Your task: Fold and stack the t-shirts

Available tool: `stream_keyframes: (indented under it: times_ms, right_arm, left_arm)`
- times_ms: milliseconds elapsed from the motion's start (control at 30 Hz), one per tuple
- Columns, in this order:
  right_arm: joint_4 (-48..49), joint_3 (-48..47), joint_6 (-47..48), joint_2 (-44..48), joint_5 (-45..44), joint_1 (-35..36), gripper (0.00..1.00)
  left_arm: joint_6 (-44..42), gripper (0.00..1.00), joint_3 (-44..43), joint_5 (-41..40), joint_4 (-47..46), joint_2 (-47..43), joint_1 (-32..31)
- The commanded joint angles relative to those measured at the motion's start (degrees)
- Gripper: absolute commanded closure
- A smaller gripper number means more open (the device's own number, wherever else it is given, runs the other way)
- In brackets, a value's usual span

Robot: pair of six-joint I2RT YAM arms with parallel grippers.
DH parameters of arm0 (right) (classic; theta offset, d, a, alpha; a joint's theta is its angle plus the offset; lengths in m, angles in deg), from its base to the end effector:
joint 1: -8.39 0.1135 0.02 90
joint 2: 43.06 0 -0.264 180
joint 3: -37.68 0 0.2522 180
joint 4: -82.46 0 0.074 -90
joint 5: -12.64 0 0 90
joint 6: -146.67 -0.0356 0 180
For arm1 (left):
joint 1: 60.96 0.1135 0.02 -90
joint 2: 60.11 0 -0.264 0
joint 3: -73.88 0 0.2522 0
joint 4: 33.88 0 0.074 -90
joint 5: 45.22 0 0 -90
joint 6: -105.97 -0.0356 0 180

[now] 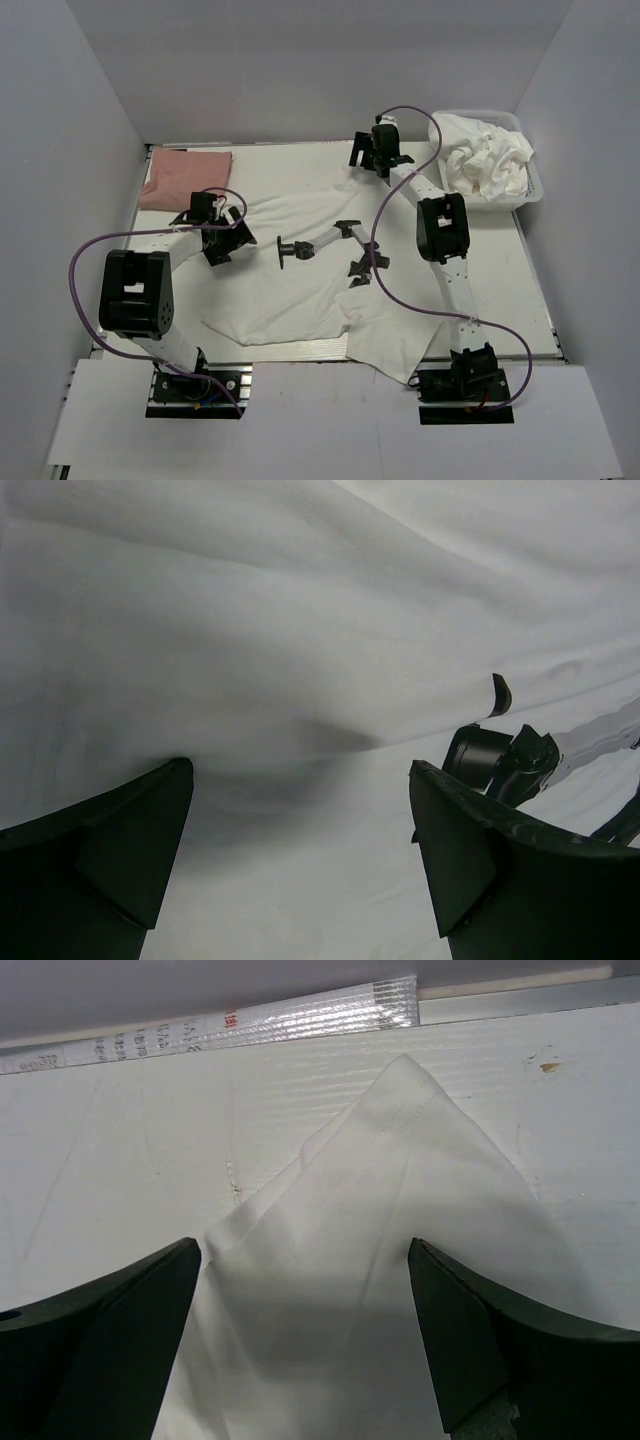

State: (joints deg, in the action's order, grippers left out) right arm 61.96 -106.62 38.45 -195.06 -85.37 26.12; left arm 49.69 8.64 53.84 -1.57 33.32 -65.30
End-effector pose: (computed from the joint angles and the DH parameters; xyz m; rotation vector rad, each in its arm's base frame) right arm 0.5724 0.1778 0.1520 0.0954 2.0645 0.2439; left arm 0.3105 -0.0292 0.1629 -0.6240 2.6000 -0.4297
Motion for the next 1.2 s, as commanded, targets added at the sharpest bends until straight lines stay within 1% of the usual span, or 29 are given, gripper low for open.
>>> stream_keyframes:
  times_ms: [0, 67, 100, 233, 267, 300, 333, 367, 400, 433, 467, 500, 533, 600, 633, 667, 733, 800, 933, 967, 1067, 1167]
  right_arm:
    - [4.3, 3.1, -3.8, 3.5, 2.5, -0.7, 0.1]
    - [4.2, 3.4, -0.5, 6.5, 3.7, -0.8, 0.1]
    - [4.1, 3.3, 3.0, 7.2, 3.7, -0.8, 0.1]
    - [1.0, 3.2, 9.7, 15.6, 3.5, -0.8, 0.1]
    - [0.2, 5.3, 11.3, 17.1, 3.4, -0.7, 0.1]
    - [-3.7, 6.2, 12.8, 22.7, 2.9, -0.6, 0.1]
    - [-4.8, 12.2, 12.7, 24.8, 0.9, -0.4, 0.1]
    - [-6.0, 15.2, 11.4, 26.9, -1.2, -0.3, 0.1]
    - [-7.7, 18.4, 8.9, 34.2, -1.7, -0.3, 0.1]
    - [-7.9, 25.4, 8.0, 36.8, -1.4, -0.6, 0.1]
    - [-7.5, 33.3, 6.4, 41.7, -1.4, -0.6, 0.1]
    - [-7.5, 36.7, 4.8, 46.3, -1.3, -0.6, 0.1]
    - [-7.1, 44.1, 3.0, 50.3, -1.6, -0.3, 0.1]
    - [-7.6, 54.1, 0.6, 53.3, -0.6, -0.4, 0.1]
    - [-8.8, 55.8, 0.0, 56.2, -0.3, -0.9, 0.1]
    - [-9.2, 59.4, -0.3, 56.6, -0.2, -0.9, 0.1]
    - [-11.1, 60.7, 0.0, 56.7, -0.2, -1.0, 0.1]
    - [-13.2, 61.5, -0.5, 55.2, 0.2, -2.3, 0.1]
    - [-15.3, 59.4, -2.3, 50.2, 3.1, -2.9, 0.1]
    - [-16.7, 58.9, -2.4, 47.5, 3.0, -3.3, 0.1]
    - [-18.8, 56.5, -2.6, 43.6, 2.4, -4.5, 0.1]
    - [-19.0, 55.3, -2.8, 41.5, 1.1, -6.0, 0.1]
  left_arm:
    - [0.4, 0.01, 0.5, 0.9, 2.8, 0.4, -0.1]
    - [0.4, 0.01, -1.1, 0.3, 3.3, 1.0, -0.1]
    - [-0.2, 0.01, -2.4, 0.3, 3.3, 1.0, -0.1]
    - [-0.9, 0.01, -7.7, -1.0, 5.5, 0.3, -0.1]
    - [-2.1, 0.01, -9.6, -1.5, 6.1, 0.3, -0.1]
    - [-2.9, 0.01, -10.7, -1.5, 7.1, -0.4, -0.1]
    - [-2.9, 0.01, -12.1, -3.1, 10.1, -0.4, -0.1]
    - [-2.9, 0.01, -14.4, -4.0, 11.5, -1.0, -0.1]
    - [-3.4, 0.01, -15.4, -4.7, 12.7, -1.1, -0.1]
    - [-3.4, 0.01, -16.3, -6.1, 15.2, -1.1, -0.1]
    - [-3.9, 0.01, -17.5, -6.1, 16.1, -1.1, -0.1]
    - [-3.9, 0.01, -18.0, -6.9, 17.0, -1.1, -0.1]
    - [-4.4, 0.01, -18.8, -7.7, 18.7, -1.1, -0.1]
    - [-4.4, 0.0, -19.7, -9.7, 20.5, 0.8, -0.1]
    - [-4.4, 0.0, -20.8, -11.8, 21.4, 1.7, -0.1]
    - [-4.4, 0.0, -21.4, -12.3, 22.1, 2.5, -0.1]
    - [-4.4, 0.0, -22.2, -13.1, 22.7, 4.8, -0.1]
    - [-4.4, 0.0, -22.2, -11.5, 20.0, 6.1, -0.1]
    - [-4.4, 0.0, -24.8, -7.7, 16.5, 9.9, -0.1]
    - [-4.4, 0.0, -24.8, -7.7, 16.0, 11.4, -0.1]
    - [-5.0, 0.0, -26.4, -7.0, 14.3, 13.4, -0.6]
    - [-5.0, 0.0, -29.0, -6.4, 14.3, 17.4, -0.6]
